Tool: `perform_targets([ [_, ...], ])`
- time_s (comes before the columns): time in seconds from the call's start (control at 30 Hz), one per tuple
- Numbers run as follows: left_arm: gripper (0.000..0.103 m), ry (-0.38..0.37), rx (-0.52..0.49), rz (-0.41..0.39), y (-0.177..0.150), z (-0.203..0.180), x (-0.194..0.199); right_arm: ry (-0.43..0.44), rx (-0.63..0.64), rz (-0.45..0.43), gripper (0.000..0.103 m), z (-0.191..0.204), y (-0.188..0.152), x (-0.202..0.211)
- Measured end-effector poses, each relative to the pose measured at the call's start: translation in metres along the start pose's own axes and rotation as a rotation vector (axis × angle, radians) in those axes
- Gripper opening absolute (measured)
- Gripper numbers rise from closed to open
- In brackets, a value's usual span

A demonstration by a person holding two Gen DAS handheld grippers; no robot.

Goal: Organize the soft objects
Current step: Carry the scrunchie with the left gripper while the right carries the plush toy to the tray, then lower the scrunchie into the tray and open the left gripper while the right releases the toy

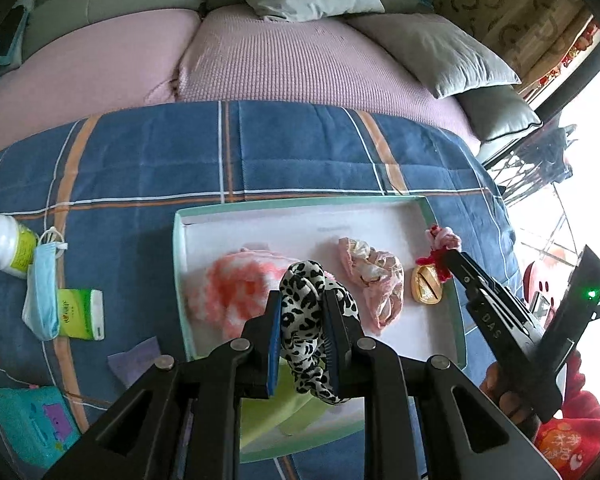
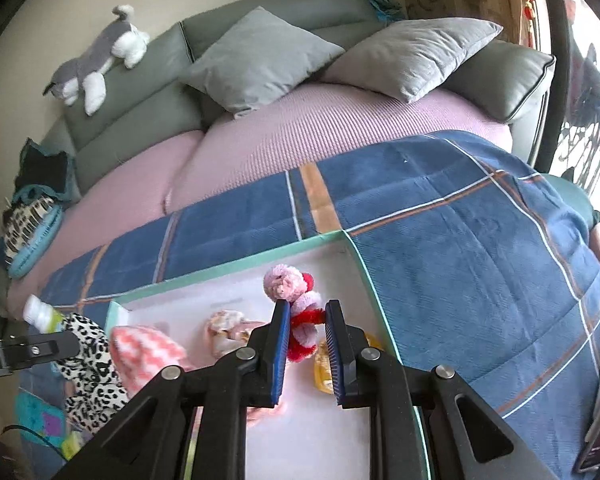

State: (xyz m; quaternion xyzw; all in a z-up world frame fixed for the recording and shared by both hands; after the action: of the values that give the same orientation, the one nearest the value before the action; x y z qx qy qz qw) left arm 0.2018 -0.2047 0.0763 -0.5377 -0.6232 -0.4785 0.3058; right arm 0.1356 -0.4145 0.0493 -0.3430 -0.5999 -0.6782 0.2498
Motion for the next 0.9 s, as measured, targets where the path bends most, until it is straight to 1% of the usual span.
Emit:
perform_targets([
  [0.2, 0.02, 0.018, -0.002, 0.016, 0.002, -0.001, -0.016, 0.002, 0.008, 0.026, 0.019, 0.003, -0.002, -0.013],
  [0.4, 0.02, 0.057, 0.022, 0.044, 0.002, 0.011, -0.037, -0.001, 0.022, 0.053, 0.019, 0.008, -0.005, -0.021],
  [0.67, 0.02, 0.086, 0.039, 0.053, 0.0, 0.022, -0.047, 0.004, 0.04, 0.069, 0.019, 0.014, -0.006, -0.025],
  [0.9, 0.02, 0.112, 0.053, 0.057, -0.003, 0.031, -0.054, 0.02, 0.046, 0.102, 0.019, 0.018, -0.011, -0.035],
])
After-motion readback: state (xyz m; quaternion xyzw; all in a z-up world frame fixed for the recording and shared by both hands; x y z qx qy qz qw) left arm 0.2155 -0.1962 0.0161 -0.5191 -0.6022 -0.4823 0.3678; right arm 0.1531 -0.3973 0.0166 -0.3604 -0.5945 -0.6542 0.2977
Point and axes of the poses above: each gripper's, at about its wrist camera, not at the fingertips, and x roughly against the way its jaws point, z to its left, y to its top, the point moved 4 cm from there along -x, roughly the way its jaws point, and after that the axes turned 13 degrees about x, right-handed, at the moved point
